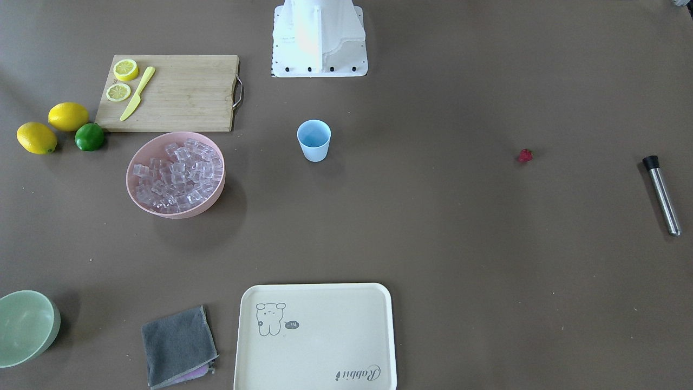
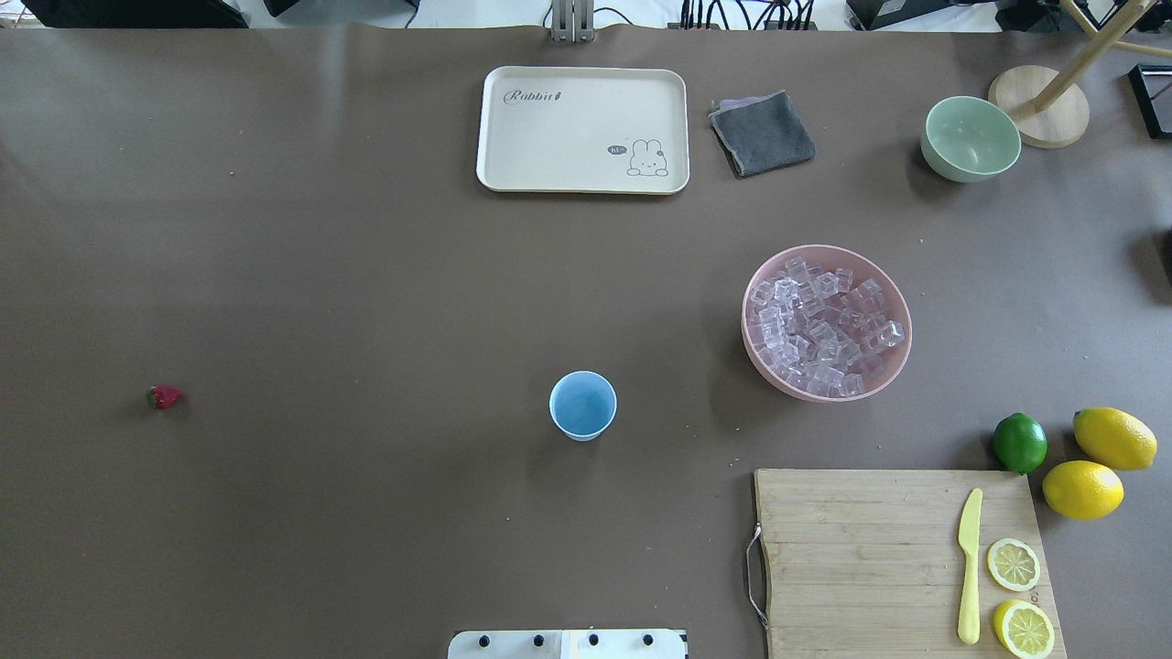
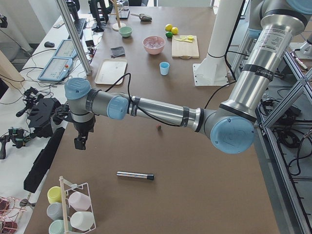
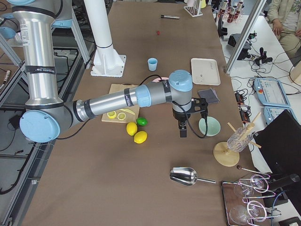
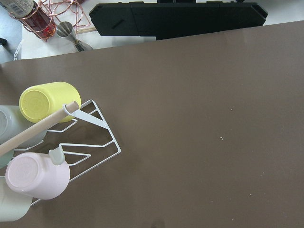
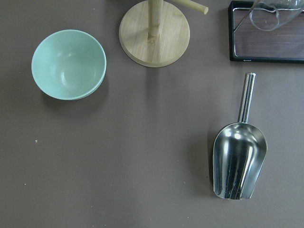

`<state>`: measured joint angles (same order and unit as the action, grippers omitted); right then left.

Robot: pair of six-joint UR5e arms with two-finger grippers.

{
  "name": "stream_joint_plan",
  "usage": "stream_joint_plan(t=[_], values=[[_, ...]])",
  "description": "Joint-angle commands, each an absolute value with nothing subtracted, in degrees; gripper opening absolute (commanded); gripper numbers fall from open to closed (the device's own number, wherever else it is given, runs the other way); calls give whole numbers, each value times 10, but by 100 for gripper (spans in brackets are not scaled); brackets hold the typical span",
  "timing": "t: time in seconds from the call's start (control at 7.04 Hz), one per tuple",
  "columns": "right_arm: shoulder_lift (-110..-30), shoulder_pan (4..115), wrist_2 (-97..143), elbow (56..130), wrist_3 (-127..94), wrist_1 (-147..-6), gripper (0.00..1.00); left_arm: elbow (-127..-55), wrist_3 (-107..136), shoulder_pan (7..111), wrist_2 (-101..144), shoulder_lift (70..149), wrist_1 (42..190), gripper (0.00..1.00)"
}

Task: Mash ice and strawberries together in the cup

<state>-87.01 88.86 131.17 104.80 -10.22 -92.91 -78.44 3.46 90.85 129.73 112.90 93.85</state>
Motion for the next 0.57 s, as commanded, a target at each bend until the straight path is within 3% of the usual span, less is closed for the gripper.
stream_joint_plan(t=[0.0, 0.43], values=[[-871, 889, 1311, 1049, -105, -929, 100, -791, 37, 911, 1300, 1132, 939, 98], [-875, 889, 1312, 1061, -105, -929, 100, -820, 39, 914, 1320, 1113, 939, 98]])
